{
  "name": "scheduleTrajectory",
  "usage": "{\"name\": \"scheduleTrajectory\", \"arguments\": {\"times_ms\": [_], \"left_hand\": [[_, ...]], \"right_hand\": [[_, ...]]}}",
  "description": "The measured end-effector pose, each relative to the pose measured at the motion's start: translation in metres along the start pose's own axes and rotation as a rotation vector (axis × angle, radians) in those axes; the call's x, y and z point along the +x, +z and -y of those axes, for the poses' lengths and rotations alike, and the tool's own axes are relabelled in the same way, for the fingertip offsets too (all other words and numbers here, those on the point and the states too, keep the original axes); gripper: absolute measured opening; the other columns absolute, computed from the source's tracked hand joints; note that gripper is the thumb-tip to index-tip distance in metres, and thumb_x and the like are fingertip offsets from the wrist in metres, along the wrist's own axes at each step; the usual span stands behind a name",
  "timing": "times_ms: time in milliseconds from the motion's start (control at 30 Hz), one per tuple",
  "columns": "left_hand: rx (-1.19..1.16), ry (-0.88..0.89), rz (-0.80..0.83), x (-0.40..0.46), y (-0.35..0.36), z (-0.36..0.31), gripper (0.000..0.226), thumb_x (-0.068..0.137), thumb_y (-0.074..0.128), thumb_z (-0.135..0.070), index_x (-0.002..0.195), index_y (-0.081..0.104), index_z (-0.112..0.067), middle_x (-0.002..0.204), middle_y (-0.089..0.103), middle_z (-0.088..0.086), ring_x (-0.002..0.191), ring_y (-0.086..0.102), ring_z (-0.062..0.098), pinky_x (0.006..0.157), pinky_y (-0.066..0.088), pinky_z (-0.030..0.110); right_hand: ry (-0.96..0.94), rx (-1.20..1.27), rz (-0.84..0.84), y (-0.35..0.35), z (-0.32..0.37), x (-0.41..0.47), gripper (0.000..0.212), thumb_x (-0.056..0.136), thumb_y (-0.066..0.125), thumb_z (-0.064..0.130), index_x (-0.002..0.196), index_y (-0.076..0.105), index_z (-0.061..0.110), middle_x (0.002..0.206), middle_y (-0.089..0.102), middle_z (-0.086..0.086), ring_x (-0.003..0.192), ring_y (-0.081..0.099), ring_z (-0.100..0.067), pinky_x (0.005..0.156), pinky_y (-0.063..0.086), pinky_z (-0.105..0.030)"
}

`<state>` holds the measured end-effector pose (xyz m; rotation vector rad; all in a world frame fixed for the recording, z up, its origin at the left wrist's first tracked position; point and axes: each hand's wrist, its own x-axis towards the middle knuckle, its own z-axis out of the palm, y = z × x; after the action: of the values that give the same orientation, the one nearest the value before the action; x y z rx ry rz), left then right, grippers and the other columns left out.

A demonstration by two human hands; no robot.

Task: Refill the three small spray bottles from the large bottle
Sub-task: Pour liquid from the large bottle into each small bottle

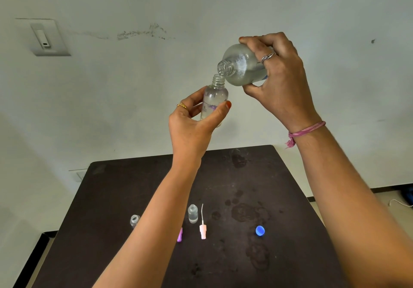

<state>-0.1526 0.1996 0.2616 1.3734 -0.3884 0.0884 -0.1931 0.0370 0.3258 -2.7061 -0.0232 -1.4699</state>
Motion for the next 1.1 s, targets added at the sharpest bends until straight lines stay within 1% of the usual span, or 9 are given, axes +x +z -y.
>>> {"name": "scheduleTrajectory", "arguments": {"times_ms": [333, 567, 700, 733, 800, 833, 867, 1000, 1100], "left_hand": [[-0.026, -0.023, 0.011, 0.001, 0.001, 0.008, 0.052, 0.070, 0.087, -0.032, 0.118, 0.070, -0.019, 0.109, 0.074, -0.003, 0.106, 0.067, 0.023, 0.086, 0.059, 0.048], [-0.080, -0.056, 0.011, 0.000, -0.001, 0.015, 0.048, 0.071, 0.086, -0.026, 0.115, 0.070, -0.018, 0.106, 0.075, 0.001, 0.101, 0.070, 0.025, 0.087, 0.058, 0.050], [-0.057, -0.063, 0.002, 0.000, -0.003, 0.024, 0.052, 0.068, 0.086, -0.031, 0.117, 0.069, -0.019, 0.107, 0.075, 0.001, 0.103, 0.070, 0.025, 0.088, 0.058, 0.051], [-0.052, -0.066, -0.001, -0.001, -0.004, 0.026, 0.055, 0.067, 0.086, -0.034, 0.117, 0.069, -0.019, 0.107, 0.075, 0.001, 0.103, 0.070, 0.025, 0.088, 0.057, 0.051], [-0.036, -0.075, -0.004, -0.002, -0.007, 0.033, 0.060, 0.064, 0.086, -0.038, 0.118, 0.068, -0.019, 0.108, 0.075, 0.000, 0.104, 0.069, 0.024, 0.089, 0.057, 0.052], [-0.020, -0.080, -0.003, -0.003, -0.009, 0.038, 0.061, 0.064, 0.087, -0.038, 0.118, 0.068, -0.019, 0.109, 0.074, 0.000, 0.104, 0.069, 0.023, 0.089, 0.057, 0.052], [-0.005, -0.085, 0.000, -0.005, -0.012, 0.042, 0.060, 0.065, 0.087, -0.037, 0.119, 0.068, -0.019, 0.110, 0.074, -0.001, 0.105, 0.069, 0.022, 0.089, 0.057, 0.051], [0.053, -0.121, 0.009, -0.014, -0.023, 0.060, 0.048, 0.071, 0.087, -0.025, 0.115, 0.067, -0.023, 0.111, 0.073, -0.006, 0.106, 0.068, 0.014, 0.095, 0.055, 0.044], [0.093, -0.146, 0.008, -0.023, -0.032, 0.072, 0.045, 0.073, 0.086, -0.021, 0.112, 0.065, -0.027, 0.109, 0.072, -0.011, 0.103, 0.068, 0.007, 0.095, 0.056, 0.034]], "right_hand": [[0.042, 0.038, 0.031, 0.006, -0.001, -0.007, 0.072, 0.066, 0.083, 0.014, 0.132, 0.055, 0.015, 0.122, 0.054, -0.013, 0.112, 0.054, -0.029, 0.090, 0.049, -0.032], [0.124, 0.138, 0.106, 0.017, -0.007, -0.017, 0.072, 0.066, 0.085, 0.019, 0.132, 0.055, 0.017, 0.119, 0.054, -0.009, 0.111, 0.054, -0.023, 0.088, 0.044, -0.021], [0.198, 0.232, 0.165, 0.024, -0.011, -0.027, 0.074, 0.063, 0.086, 0.023, 0.130, 0.057, 0.018, 0.117, 0.055, -0.007, 0.106, 0.054, -0.019, 0.083, 0.035, -0.003], [0.234, 0.286, 0.179, 0.027, -0.013, -0.030, 0.075, 0.061, 0.087, 0.025, 0.129, 0.057, 0.020, 0.115, 0.055, -0.006, 0.106, 0.055, -0.018, 0.083, 0.038, -0.004], [0.336, 0.438, 0.209, 0.034, -0.018, -0.038, 0.076, 0.057, 0.088, 0.029, 0.126, 0.058, 0.026, 0.113, 0.057, -0.001, 0.106, 0.057, -0.017, 0.089, 0.051, -0.022], [0.392, 0.515, 0.229, 0.037, -0.021, -0.044, 0.075, 0.055, 0.088, 0.029, 0.125, 0.059, 0.028, 0.113, 0.059, 0.002, 0.108, 0.058, -0.015, 0.091, 0.053, -0.031], [0.446, 0.588, 0.249, 0.040, -0.023, -0.049, 0.074, 0.055, 0.089, 0.028, 0.123, 0.060, 0.029, 0.114, 0.061, 0.005, 0.109, 0.058, -0.012, 0.092, 0.053, -0.035], [0.621, 0.763, 0.304, 0.051, -0.026, -0.071, 0.068, 0.058, 0.091, 0.016, 0.119, 0.062, 0.027, 0.108, 0.067, 0.016, 0.102, 0.061, 0.002, 0.092, 0.052, -0.024], [0.723, 0.816, 0.324, 0.063, -0.025, -0.089, 0.068, 0.058, 0.091, 0.014, 0.119, 0.062, 0.027, 0.109, 0.068, 0.013, 0.104, 0.061, -0.002, 0.093, 0.053, -0.032]]}}
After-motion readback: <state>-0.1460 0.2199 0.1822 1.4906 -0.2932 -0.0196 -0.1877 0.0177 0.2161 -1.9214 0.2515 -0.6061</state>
